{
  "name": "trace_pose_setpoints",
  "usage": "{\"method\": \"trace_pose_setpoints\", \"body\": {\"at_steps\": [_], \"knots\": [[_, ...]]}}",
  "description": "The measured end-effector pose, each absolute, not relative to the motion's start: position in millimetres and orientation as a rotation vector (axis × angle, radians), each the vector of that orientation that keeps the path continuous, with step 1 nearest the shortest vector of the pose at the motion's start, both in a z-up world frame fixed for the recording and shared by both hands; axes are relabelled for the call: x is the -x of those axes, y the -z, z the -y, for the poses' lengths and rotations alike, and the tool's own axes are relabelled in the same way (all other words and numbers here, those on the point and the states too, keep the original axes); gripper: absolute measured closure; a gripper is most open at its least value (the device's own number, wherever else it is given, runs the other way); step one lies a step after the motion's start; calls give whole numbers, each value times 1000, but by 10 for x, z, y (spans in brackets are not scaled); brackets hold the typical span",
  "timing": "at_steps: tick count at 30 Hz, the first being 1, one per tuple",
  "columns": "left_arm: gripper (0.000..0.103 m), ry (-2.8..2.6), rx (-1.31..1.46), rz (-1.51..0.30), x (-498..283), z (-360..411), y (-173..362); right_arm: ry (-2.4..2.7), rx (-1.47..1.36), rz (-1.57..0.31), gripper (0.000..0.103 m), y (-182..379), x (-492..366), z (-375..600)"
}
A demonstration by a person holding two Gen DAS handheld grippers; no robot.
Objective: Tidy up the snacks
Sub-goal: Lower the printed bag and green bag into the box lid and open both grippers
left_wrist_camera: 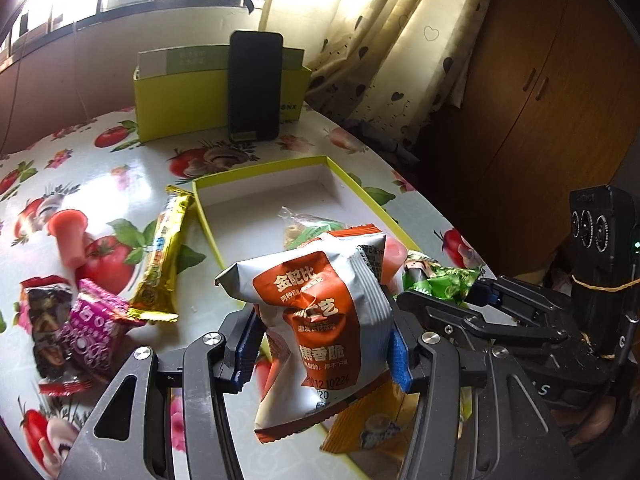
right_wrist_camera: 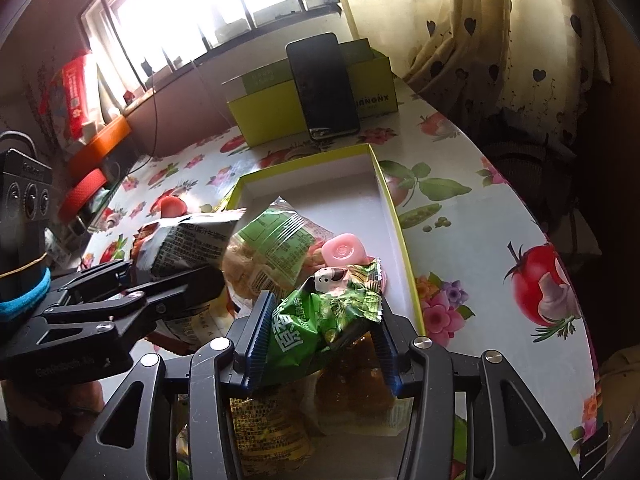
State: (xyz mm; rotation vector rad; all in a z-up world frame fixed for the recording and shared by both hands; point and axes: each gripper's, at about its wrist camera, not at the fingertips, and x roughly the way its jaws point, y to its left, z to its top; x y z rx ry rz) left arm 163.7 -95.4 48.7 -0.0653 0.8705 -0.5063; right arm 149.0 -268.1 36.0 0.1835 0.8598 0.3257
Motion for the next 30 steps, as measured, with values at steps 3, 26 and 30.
{"method": "trace_pose_setpoints", "body": {"at_steps": [3, 26, 30], "knots": [[49, 512, 65, -875, -1671, 1002, -466, -322, -169, -854, 54, -374, -1491, 2700], [43, 524, 177, -838, -1536, 801, -608, -333, -170, -818, 78, -495, -1306, 2806], [43, 488, 151, -822, -1448, 761, -624, -352, -151, -826, 82, -459, -1299, 2741]]}}
